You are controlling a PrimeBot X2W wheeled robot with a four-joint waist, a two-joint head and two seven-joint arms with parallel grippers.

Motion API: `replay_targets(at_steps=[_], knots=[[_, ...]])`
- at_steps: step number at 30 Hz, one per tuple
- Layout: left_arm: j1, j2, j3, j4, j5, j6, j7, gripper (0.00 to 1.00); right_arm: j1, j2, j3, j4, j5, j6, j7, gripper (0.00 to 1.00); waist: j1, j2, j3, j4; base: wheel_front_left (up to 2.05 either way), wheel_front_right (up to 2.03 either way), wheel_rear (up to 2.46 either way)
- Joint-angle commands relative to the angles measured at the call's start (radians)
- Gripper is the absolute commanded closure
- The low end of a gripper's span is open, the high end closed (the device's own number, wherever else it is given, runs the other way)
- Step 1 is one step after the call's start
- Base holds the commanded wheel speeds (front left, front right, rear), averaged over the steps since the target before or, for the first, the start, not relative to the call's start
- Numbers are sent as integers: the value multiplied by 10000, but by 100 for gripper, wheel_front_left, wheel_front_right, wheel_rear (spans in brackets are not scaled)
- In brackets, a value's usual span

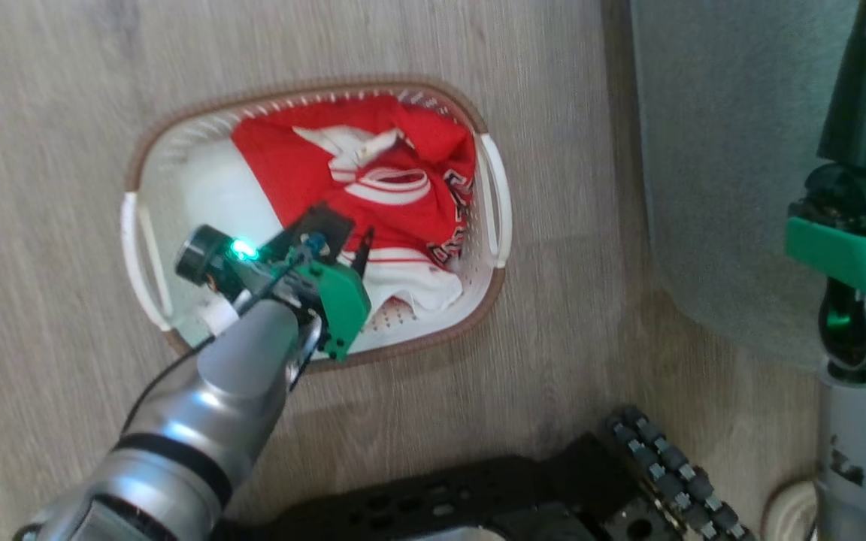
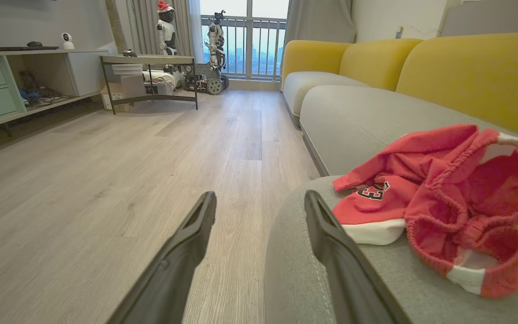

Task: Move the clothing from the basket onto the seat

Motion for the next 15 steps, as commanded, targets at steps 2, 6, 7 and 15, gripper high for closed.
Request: replay_targets(at_steps=[2,6,7,15], knots=[[-184,32,-15,129,-143,97,-55,0,23,-18,240,-591,101,-4,-63,0,-2,0,691,-170,0,0,0],[-533,32,-198,420,-423,101,5,0,-63,-18,301,-800,180,-4,-63,0,-2,0,1041,-268,0,0,0],[-592,32,-246,460,-487,109,-2,0,-70,-18,307,-820,191,-4,-63,0,-2,0,1092,-289,0,0,0],[-1001,32,-528,804,-1011,191,-77,0,-80,-18,402,-961,263,-4,-63,0,-2,0,1382,-451,0,0,0]])
